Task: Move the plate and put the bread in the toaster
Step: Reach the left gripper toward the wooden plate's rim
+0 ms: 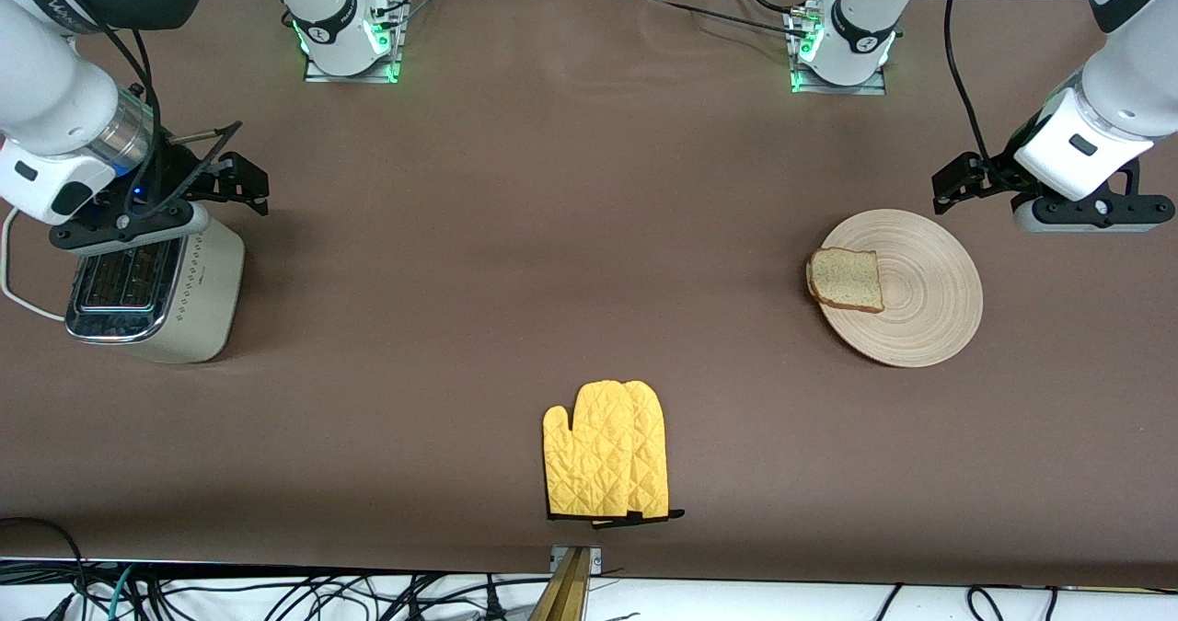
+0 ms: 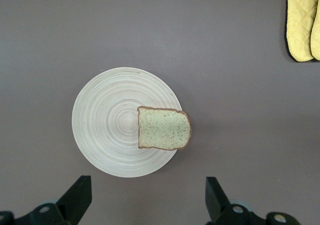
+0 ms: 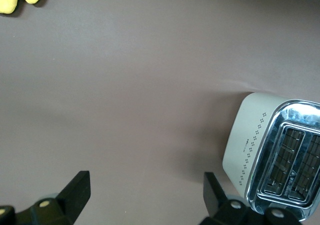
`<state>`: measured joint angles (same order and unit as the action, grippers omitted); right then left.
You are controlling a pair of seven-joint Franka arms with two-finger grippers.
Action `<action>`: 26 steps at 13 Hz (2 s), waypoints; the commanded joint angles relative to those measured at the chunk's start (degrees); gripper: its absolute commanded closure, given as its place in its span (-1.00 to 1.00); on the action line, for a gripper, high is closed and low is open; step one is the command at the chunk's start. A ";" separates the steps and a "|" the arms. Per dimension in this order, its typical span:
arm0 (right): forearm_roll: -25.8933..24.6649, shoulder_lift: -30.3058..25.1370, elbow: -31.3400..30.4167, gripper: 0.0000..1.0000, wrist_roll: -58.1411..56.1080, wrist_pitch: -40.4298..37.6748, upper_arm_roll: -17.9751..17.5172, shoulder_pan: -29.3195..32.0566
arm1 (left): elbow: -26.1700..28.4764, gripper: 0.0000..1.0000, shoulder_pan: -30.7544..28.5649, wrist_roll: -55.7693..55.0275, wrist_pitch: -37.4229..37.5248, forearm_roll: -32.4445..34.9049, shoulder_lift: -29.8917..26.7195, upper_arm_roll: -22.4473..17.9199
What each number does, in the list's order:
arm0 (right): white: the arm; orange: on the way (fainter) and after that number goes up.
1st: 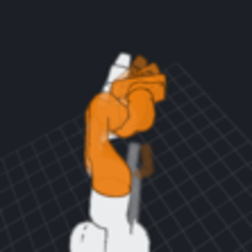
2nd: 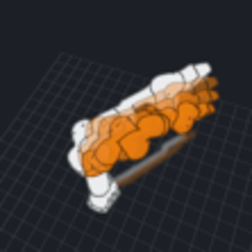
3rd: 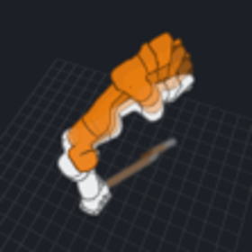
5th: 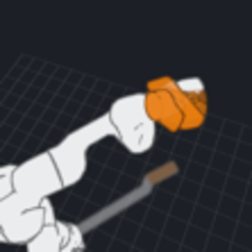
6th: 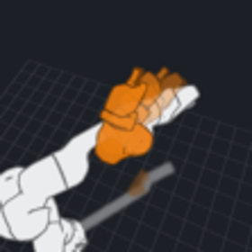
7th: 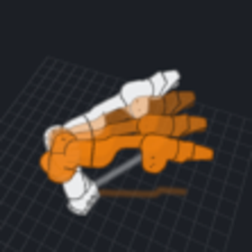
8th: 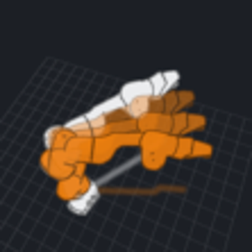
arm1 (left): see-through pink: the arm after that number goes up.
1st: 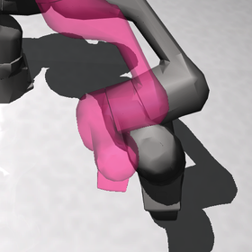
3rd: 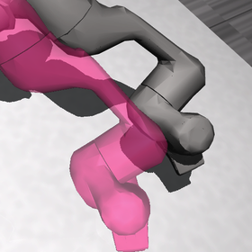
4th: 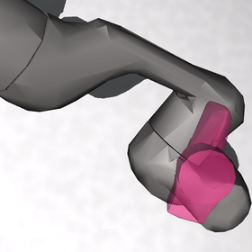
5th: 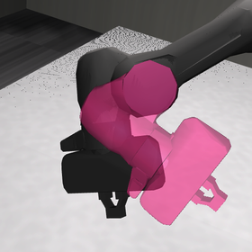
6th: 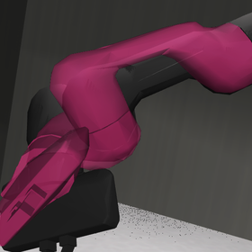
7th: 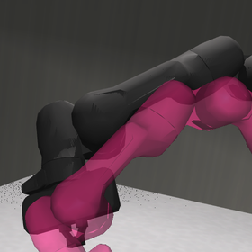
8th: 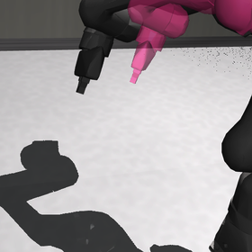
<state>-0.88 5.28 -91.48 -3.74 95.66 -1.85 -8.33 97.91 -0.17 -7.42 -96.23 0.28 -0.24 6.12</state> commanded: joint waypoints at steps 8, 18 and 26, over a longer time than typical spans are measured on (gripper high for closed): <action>-0.18 -0.01 0.25 -1.00 3.47 1.20 -0.53 -0.02 | -1.50 -1.00 -1.15 0.30 1.22 -0.63 1.74 0.47; 0.00 0.08 0.07 -1.00 5.76 -0.56 -0.62 -0.19 | -3.26 -1.00 -24.59 21.62 1.30 -19.24 13.50 0.47; 0.09 0.08 0.16 -1.00 5.85 -0.56 -0.62 -0.02 | -3.43 -1.00 -38.04 55.47 1.39 -33.22 32.64 0.47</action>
<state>-0.84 5.50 -91.55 1.40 95.73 -2.20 -8.52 97.01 -35.47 41.47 -95.96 -29.25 26.26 5.84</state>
